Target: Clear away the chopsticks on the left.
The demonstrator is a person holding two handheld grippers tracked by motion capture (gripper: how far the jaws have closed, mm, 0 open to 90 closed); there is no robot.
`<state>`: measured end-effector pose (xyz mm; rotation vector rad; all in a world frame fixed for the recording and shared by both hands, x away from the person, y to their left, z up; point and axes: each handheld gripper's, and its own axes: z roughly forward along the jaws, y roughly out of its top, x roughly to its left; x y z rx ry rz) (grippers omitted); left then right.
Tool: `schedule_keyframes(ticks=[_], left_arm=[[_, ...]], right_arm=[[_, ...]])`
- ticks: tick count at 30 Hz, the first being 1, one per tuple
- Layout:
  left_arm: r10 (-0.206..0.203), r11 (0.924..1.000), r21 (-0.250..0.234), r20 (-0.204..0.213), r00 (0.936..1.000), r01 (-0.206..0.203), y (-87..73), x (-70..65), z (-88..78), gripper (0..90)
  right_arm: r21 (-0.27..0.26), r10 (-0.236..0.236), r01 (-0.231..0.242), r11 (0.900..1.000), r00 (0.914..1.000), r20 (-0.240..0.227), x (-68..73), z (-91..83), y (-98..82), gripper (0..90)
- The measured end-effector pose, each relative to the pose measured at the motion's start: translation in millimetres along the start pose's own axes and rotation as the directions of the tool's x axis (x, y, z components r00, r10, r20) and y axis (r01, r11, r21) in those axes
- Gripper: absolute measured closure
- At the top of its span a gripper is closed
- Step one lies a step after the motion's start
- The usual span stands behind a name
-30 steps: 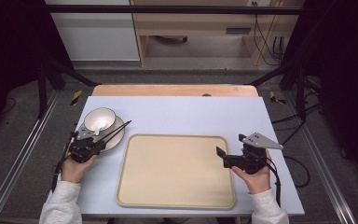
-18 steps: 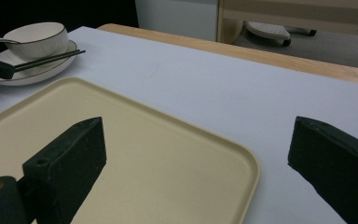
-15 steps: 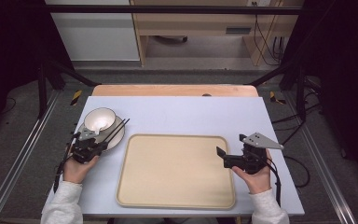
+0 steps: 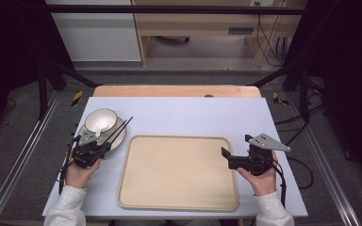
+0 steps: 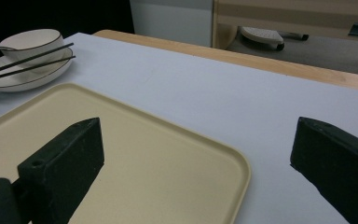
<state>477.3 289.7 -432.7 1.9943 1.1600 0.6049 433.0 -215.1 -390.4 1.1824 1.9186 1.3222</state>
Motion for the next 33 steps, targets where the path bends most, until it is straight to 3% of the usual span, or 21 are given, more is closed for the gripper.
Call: schedule_keyframes(ticks=[4, 9, 15, 22, 27, 29, 33], left_arm=[[-0.007, 0.9999, -0.012, -0.010, 0.9999, 0.007, 1.9, -12.5, -6.4, 85.2], [-0.043, 0.9987, -0.027, -0.024, 0.9988, 0.043, 2.8, -31.2, -11.7, 85.3], [-0.045, 0.9978, -0.052, -0.044, 0.9980, 0.042, 2.7, -54.9, -18.5, 85.3], [-0.101, 0.9905, -0.100, -0.064, 0.9928, 0.094, -3.2, -77.9, -27.2, 85.3], [-0.170, 0.9809, -0.110, -0.083, 0.9820, 0.160, -11.6, -89.3, -29.8, 85.3], [-0.206, 0.9738, -0.115, -0.078, 0.9754, 0.196, -15.0, -93.6, -30.3, 85.3], [-0.232, 0.9684, -0.119, -0.111, 0.9662, 0.219, -19.2, -102.6, -30.2, 85.3]], right_arm=[[-0.001, 0.000, 0.000, 1.000, 1.0000, 0.002, -0.3, -0.4, 0.1, 2.7], [-0.002, -0.003, 0.003, 1.000, 1.0000, 0.002, -0.4, -1.2, 0.4, 2.6], [0.002, 0.000, 0.000, 1.000, 1.0000, -0.002, 0.6, -0.8, 0.3, 2.6], [0.003, 0.000, 0.000, 1.000, 1.0000, 0.000, 0.3, -0.7, -0.3, 2.7], [0.004, 0.000, 0.000, 1.000, 1.0000, -0.008, 1.0, -0.7, -0.2, 2.7], [0.003, -0.001, 0.001, 1.000, 0.9999, -0.011, 1.1, -0.8, -0.2, 2.8], [0.007, -0.002, 0.002, 1.000, 0.9999, -0.016, 1.8, -0.5, -0.3, 2.8]])
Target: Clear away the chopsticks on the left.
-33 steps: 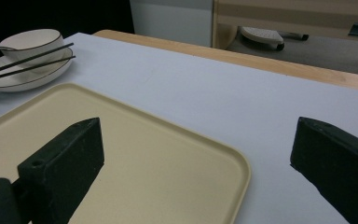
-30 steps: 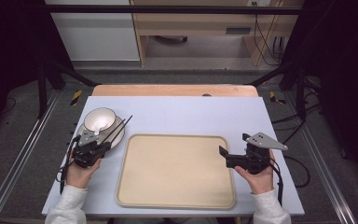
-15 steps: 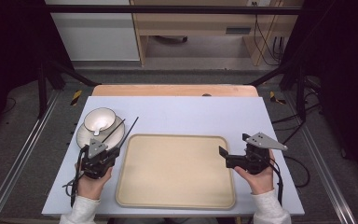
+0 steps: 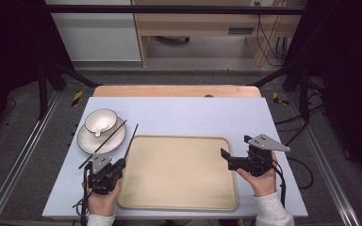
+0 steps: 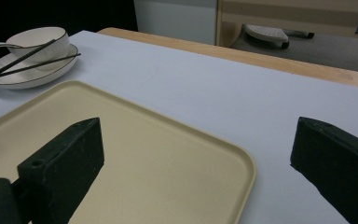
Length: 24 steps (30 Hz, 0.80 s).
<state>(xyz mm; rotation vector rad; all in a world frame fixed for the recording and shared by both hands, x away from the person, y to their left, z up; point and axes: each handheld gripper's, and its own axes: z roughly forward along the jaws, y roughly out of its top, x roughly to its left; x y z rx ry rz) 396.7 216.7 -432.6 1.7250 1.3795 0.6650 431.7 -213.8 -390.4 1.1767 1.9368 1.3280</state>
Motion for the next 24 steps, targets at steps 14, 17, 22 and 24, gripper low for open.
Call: schedule_keyframes(ticks=[14, 17, 22, 24], left_arm=[[-0.108, 0.9923, -0.066, -0.040, 0.9934, 0.105, -20.0, -19.7, 2.9, 85.3], [-0.120, 0.9911, -0.063, -0.043, 0.9918, 0.117, -24.8, -21.3, 6.1, 85.3], [-0.134, 0.9902, -0.048, -0.054, 0.9895, 0.131, -35.7, -22.6, 15.6, 85.2], [-0.137, 0.9899, -0.047, -0.061, 0.9888, 0.134, -37.6, -22.1, 17.4, 85.2]], right_arm=[[-0.007, -0.002, 0.002, 1.000, 1.0000, -0.007, 1.0, -0.6, 0.9, 3.0], [-0.001, -0.001, 0.001, 1.000, 1.0000, -0.008, 1.5, 0.1, 0.5, 3.0], [-0.001, -0.005, 0.005, 1.000, 0.9999, -0.009, 1.9, 1.3, 0.0, 3.1], [0.000, -0.004, 0.004, 1.000, 1.0000, -0.009, 2.1, 1.5, 0.0, 3.1]])
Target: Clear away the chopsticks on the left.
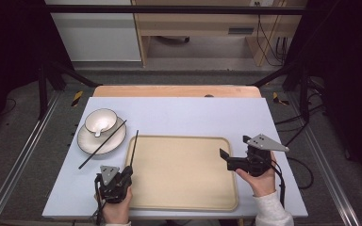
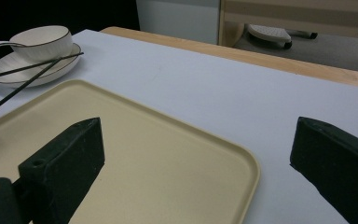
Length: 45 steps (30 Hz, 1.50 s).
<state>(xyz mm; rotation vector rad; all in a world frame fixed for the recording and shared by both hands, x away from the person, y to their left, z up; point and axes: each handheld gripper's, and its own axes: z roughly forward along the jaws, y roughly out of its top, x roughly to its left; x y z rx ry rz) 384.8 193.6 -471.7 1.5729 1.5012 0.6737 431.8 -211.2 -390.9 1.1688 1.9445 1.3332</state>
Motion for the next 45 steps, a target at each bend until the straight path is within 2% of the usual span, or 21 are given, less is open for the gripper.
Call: schedule_keyframes(ticks=[11, 15, 31, 38, 42, 45], left_arm=[[0.022, 0.9989, 0.043, -0.035, 0.9991, -0.020, -5.5, -1.5, 9.6, 85.3], [0.022, 0.9971, 0.073, -0.044, 0.9988, -0.019, -5.0, -1.9, 11.6, 85.2], [0.051, 0.9900, 0.134, -0.054, 0.9972, -0.043, -4.1, -4.5, 15.3, 83.6], [0.048, 0.9925, 0.114, -0.019, 0.9987, -0.045, 0.9, -2.9, 11.5, 78.8], [0.052, 0.9950, 0.084, 0.034, 0.9981, -0.055, 10.8, -0.1, 5.3, 74.2], [0.075, 0.9959, 0.043, 0.094, 0.9927, -0.080, 23.0, 2.8, -1.6, 72.6]], right_arm=[[0.012, -0.006, 0.006, 1.000, 1.0000, -0.003, 1.1, 2.6, -1.3, 3.2], [0.013, -0.007, 0.007, 1.000, 1.0000, -0.003, 1.1, 2.9, -1.4, 3.2], [0.015, -0.007, 0.008, 1.000, 1.0000, -0.004, 1.4, 3.3, -1.5, 3.2], [0.009, -0.005, 0.005, 1.000, 1.0000, -0.002, 1.1, 1.9, -0.8, 3.2], [0.007, 0.001, -0.001, 1.000, 1.0000, -0.003, 0.7, 0.8, -0.3, 3.2], [0.006, -0.002, 0.002, 1.000, 1.0000, -0.001, 0.0, 0.2, -0.4, 3.2]])
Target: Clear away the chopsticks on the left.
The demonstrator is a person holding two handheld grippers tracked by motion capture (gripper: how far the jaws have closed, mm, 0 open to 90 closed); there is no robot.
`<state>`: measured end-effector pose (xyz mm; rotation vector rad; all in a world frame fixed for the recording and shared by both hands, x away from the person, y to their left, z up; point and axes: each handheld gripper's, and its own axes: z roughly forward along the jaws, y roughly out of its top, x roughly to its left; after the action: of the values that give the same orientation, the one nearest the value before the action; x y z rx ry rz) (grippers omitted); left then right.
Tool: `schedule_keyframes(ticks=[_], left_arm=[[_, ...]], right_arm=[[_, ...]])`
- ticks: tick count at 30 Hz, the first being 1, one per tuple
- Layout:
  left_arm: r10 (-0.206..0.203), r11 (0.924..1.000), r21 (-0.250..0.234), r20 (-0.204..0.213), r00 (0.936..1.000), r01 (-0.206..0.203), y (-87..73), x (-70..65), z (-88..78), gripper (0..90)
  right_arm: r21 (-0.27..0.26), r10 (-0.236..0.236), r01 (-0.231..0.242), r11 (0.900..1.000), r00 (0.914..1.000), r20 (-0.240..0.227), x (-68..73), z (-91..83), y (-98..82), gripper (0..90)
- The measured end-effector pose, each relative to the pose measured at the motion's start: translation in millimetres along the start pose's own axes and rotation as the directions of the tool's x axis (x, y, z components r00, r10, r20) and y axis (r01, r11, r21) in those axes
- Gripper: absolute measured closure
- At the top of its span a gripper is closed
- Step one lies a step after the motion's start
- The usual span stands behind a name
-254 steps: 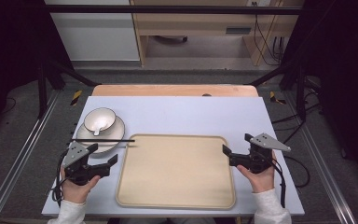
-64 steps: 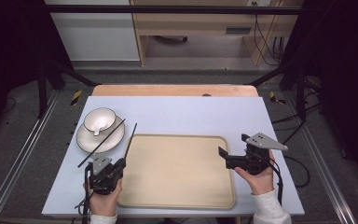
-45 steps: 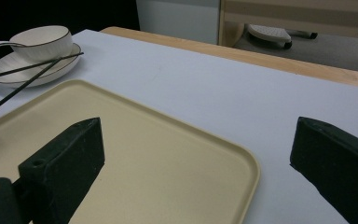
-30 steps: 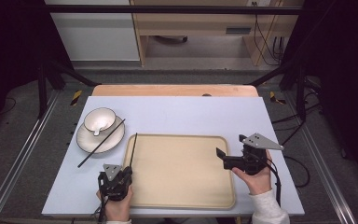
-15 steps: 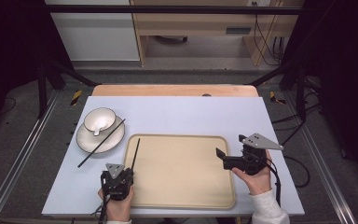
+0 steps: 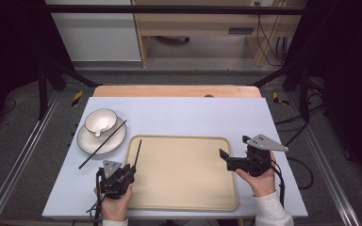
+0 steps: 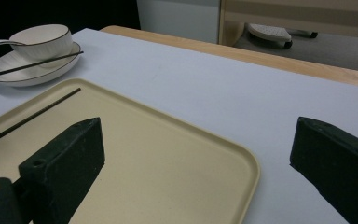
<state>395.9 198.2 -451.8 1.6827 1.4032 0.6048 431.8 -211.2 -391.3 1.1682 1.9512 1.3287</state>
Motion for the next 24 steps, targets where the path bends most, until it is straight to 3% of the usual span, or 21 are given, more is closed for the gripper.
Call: schedule_keyframes(ticks=[2, 5, 8, 11, 16, 24], left_arm=[[0.031, 0.9994, -0.016, 0.013, 0.9994, -0.030, 7.6, 2.5, -5.0, 70.3], [0.043, 0.9989, -0.019, 0.068, 0.9968, -0.042, 18.2, 9.0, -9.2, 65.9], [0.087, 0.9960, -0.025, 0.077, 0.9932, -0.085, 26.1, 14.8, -13.4, 63.4], [0.121, 0.9925, -0.030, 0.110, 0.9866, -0.119, 30.6, 22.0, -17.9, 59.4], [0.181, 0.9834, -0.037, 0.119, 0.9763, -0.177, 31.6, 39.1, -22.0, 48.1], [0.200, 0.9793, -0.053, 0.119, 0.9725, -0.195, 32.7, 69.0, -26.0, 32.7]], right_arm=[[-0.004, 0.002, -0.002, 1.000, 1.0000, 0.002, -0.5, -0.4, 0.2, 3.1], [-0.006, 0.004, -0.004, 1.000, 1.0000, 0.001, -0.6, -0.8, 0.3, 3.1], [-0.004, 0.002, -0.002, 1.000, 1.0000, 0.000, -0.5, -1.1, 0.2, 3.0], [-0.006, 0.008, -0.008, 1.000, 1.0000, 0.000, -0.3, -1.5, 0.4, 3.0], [-0.009, 0.001, -0.001, 1.000, 1.0000, 0.005, -0.7, -2.5, 0.8, 3.0], [0.003, 0.004, -0.004, 1.000, 1.0000, 0.003, 0.2, 0.7, -1.2, 2.9]])
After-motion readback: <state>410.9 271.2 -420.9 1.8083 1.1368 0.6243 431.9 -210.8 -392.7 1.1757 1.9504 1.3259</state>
